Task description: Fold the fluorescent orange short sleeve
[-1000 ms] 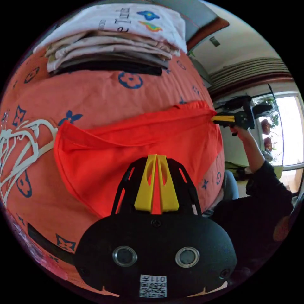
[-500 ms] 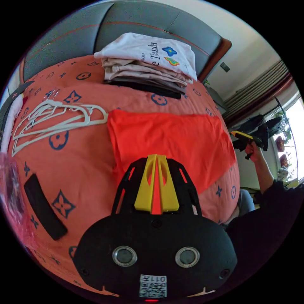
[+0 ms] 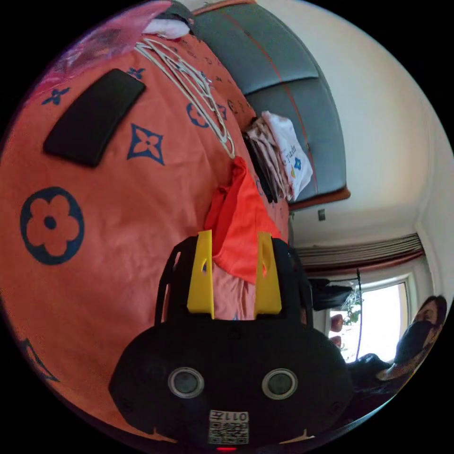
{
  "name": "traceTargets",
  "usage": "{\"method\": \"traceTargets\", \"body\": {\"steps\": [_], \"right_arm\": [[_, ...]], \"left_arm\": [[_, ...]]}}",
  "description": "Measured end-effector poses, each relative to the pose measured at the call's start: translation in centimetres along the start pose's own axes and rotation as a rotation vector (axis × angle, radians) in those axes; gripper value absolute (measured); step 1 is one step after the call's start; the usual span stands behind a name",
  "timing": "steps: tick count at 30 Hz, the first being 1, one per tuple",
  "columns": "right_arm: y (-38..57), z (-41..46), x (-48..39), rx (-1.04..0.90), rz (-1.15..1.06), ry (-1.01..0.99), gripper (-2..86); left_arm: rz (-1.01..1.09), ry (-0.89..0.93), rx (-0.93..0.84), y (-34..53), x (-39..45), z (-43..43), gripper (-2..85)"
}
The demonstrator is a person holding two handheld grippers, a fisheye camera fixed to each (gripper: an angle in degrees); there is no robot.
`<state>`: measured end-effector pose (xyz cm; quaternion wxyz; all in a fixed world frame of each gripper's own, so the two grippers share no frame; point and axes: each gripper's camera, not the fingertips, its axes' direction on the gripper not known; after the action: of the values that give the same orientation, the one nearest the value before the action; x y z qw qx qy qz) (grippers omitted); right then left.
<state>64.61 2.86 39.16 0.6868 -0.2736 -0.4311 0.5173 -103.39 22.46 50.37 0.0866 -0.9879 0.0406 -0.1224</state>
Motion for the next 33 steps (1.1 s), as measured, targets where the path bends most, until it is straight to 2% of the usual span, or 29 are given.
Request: {"method": "traceTargets", "body": {"steps": [2, 4, 6, 9, 11, 14, 16, 19, 23, 27, 30, 33], "right_arm": [[0.3, 0.5, 0.9, 0.036, 0.045, -0.033, 10.8], [0.4, 1.4, 1.3, 0.086, 0.079, -0.098, 9.4], [0.4, 2.5, 1.3, 0.110, 0.088, -0.074, 7.4], [0.9, 4.0, 1.2, 0.151, 0.134, -0.073, 3.3], [1.8, 4.4, -0.8, 0.210, 0.076, -0.028, 2.1], [3.7, 7.4, -8.7, 0.217, -0.279, 0.211, 1.3], [6.5, 12.7, -16.2, 0.136, -0.639, 0.350, 1.1], [11.8, 20.9, -22.9, -0.030, -0.967, 0.383, 1.5], [19.0, 30.8, -24.7, -0.242, -1.166, 0.456, 2.4], [24.8, 40.3, -20.5, -0.574, -1.256, 0.610, 3.3], [27.2, 41.3, -19.3, -0.518, -1.397, 0.670, 4.3], [26.7, 40.6, -19.6, -0.503, -1.405, 0.634, 7.5]], "left_arm": [[0.000, 0.055, 0.000, 0.4, -0.6, -0.5, 11.8], [-0.001, 0.063, -0.073, 0.6, -1.2, -0.2, 12.1], [0.015, 0.105, -0.087, 0.9, -1.1, -0.1, 12.1], [0.052, 0.187, -0.029, 1.9, -0.3, -0.4, 11.9], [0.068, 0.262, 0.035, 2.8, 0.1, -0.8, 11.6], [0.088, 0.311, 0.122, 4.9, 0.3, -1.3, 11.0], [0.104, 0.326, 0.146, 6.6, 0.1, -1.6, 10.5], [0.135, 0.336, 0.146, 8.2, -0.4, -2.3, 10.2], [0.175, 0.267, 0.166, 9.9, -1.1, -3.8, 10.1], [0.191, 0.161, 0.184, 11.4, -2.4, -4.9, 10.0], [0.228, 0.042, 0.116, 11.8, -2.3, -3.9, 10.2], [0.289, -0.016, 0.064, 11.8, -1.3, -1.5, 10.5]]}}
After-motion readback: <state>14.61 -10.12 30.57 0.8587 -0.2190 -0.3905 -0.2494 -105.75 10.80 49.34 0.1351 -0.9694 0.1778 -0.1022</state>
